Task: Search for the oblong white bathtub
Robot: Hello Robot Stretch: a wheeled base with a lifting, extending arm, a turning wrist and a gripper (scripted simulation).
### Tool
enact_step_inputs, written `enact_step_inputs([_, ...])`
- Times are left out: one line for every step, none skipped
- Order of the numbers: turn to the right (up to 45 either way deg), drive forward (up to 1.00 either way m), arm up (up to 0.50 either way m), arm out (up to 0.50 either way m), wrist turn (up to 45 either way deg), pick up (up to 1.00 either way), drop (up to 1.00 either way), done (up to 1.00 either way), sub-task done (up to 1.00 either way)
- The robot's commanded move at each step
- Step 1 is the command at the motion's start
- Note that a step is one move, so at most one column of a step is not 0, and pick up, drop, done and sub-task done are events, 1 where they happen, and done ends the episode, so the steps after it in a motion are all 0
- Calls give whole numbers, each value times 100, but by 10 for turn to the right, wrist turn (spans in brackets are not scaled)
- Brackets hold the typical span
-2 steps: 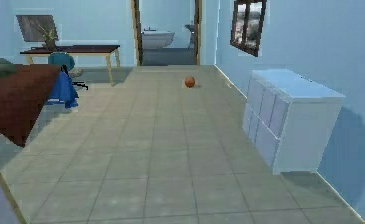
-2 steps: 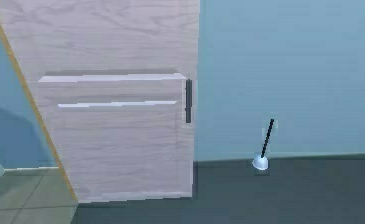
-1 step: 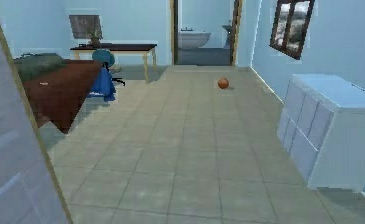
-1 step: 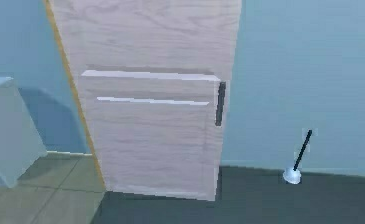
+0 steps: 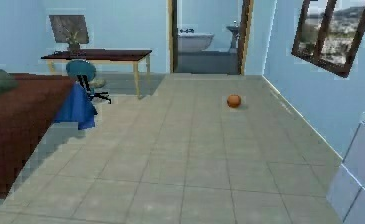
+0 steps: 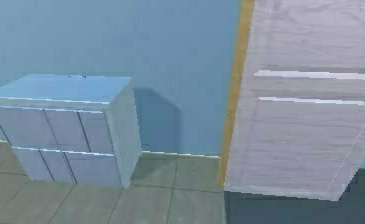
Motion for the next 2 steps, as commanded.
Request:
enact_step_inputs([0,100,0,0,0,0,0,0,0])
enact_step_inputs([0,100,0,0,0,0,0,0,0])
